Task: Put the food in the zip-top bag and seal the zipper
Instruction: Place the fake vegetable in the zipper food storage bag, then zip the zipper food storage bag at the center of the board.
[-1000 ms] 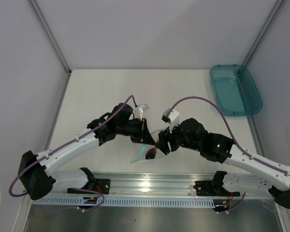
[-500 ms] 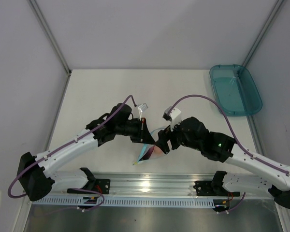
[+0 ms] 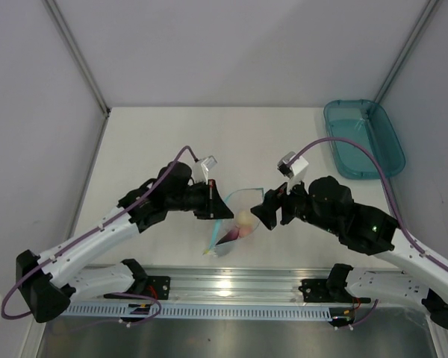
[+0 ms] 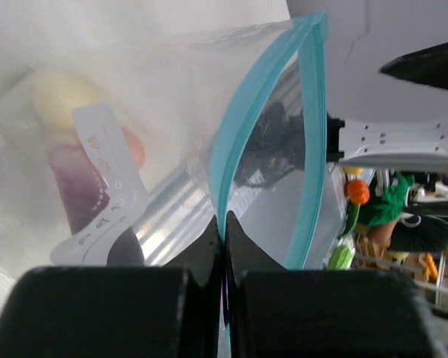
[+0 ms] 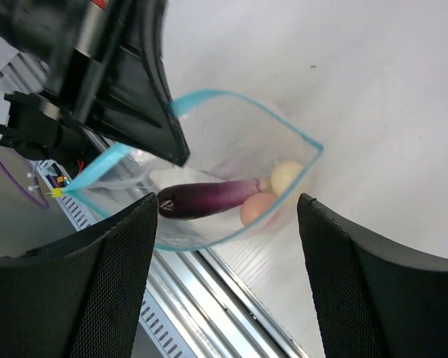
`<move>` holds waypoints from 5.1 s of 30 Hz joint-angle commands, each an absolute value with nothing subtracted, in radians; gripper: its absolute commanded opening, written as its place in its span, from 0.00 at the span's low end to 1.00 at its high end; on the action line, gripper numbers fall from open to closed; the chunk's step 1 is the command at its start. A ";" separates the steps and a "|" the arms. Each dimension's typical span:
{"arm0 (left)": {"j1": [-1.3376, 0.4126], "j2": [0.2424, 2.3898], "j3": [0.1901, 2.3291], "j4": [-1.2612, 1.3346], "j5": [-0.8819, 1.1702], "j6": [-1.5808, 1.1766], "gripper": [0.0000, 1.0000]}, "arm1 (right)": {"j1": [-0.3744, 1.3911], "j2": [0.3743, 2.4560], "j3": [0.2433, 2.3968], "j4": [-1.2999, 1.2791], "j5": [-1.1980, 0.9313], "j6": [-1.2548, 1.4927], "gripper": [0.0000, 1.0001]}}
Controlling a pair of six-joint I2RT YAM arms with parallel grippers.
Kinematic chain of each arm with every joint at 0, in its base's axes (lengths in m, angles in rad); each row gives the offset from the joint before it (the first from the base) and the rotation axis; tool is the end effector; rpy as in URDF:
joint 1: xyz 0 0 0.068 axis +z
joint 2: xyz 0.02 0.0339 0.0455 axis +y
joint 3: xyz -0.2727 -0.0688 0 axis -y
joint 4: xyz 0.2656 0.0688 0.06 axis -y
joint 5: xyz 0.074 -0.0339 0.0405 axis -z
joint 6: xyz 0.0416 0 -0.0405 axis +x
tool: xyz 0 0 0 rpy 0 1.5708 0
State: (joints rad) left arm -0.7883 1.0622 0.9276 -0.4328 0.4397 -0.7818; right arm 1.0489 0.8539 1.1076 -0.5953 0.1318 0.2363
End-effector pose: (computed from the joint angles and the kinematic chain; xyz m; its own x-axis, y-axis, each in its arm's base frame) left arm 0.1655 -0.1916 0.3155 -0.8993 0.0003 -0.4373 0.3680 0.5406 -0.7565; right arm 0.1002 0.1632 0.4052 -0.3491 -0.1415 -0.9263 -0.7364 0.6528 0.1778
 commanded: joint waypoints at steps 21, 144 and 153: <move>-0.868 0.940 0.948 -0.554 -0.308 -1.302 0.01 | 1.120 0.939 1.144 -0.617 -0.149 0.337 0.73; -1.035 1.097 0.976 -0.100 1.036 -0.110 0.99 | 1.114 1.000 1.339 -1.008 -0.477 0.098 0.00; -1.051 1.069 0.934 -0.127 0.816 -0.115 0.84 | 1.100 1.022 1.333 -1.029 -0.489 0.158 0.00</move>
State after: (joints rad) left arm -1.0412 1.0912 0.9428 -0.1131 0.9203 -0.1448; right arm 1.1034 1.0115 1.2930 -1.0176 -0.4824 0.1272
